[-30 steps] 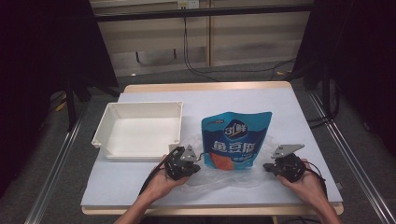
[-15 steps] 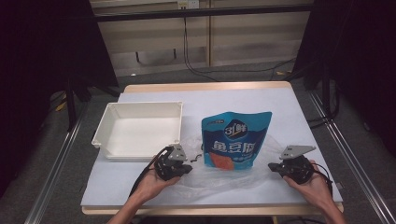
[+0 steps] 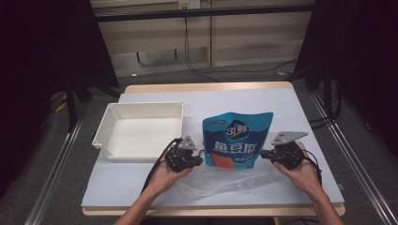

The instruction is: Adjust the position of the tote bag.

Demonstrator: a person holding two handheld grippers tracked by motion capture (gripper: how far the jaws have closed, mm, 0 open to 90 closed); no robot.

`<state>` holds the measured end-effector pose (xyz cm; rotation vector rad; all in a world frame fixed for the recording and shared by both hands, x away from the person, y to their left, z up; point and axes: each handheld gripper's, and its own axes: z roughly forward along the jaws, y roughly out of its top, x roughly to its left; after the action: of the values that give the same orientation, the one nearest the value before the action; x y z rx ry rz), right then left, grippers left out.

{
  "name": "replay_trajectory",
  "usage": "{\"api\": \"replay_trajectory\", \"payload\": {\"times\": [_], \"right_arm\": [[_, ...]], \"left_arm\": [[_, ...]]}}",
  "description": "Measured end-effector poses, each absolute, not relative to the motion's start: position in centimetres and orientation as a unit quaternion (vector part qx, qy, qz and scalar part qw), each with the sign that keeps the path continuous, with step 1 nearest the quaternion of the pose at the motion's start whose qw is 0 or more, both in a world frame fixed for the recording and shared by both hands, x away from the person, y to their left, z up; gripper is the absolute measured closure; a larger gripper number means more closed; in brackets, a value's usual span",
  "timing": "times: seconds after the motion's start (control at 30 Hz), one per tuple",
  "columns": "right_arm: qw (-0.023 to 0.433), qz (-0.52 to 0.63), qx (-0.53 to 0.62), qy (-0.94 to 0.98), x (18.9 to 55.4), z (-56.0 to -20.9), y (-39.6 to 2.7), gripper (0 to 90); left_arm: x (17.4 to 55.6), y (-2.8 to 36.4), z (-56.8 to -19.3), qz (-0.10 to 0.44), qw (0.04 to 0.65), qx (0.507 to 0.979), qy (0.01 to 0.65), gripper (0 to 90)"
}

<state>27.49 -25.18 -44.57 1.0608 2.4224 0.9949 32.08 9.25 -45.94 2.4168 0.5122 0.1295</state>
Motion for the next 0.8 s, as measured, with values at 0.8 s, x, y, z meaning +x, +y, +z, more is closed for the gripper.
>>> {"api": "replay_trajectory", "payload": {"times": [0.8], "right_arm": [[0.158,0.256,0.396,0.867,26.1,-46.7,-28.2,90.0]], "left_arm": [[30.7,12.5,-45.9,0.061,0.255,0.956,0.134,90.0]]}}
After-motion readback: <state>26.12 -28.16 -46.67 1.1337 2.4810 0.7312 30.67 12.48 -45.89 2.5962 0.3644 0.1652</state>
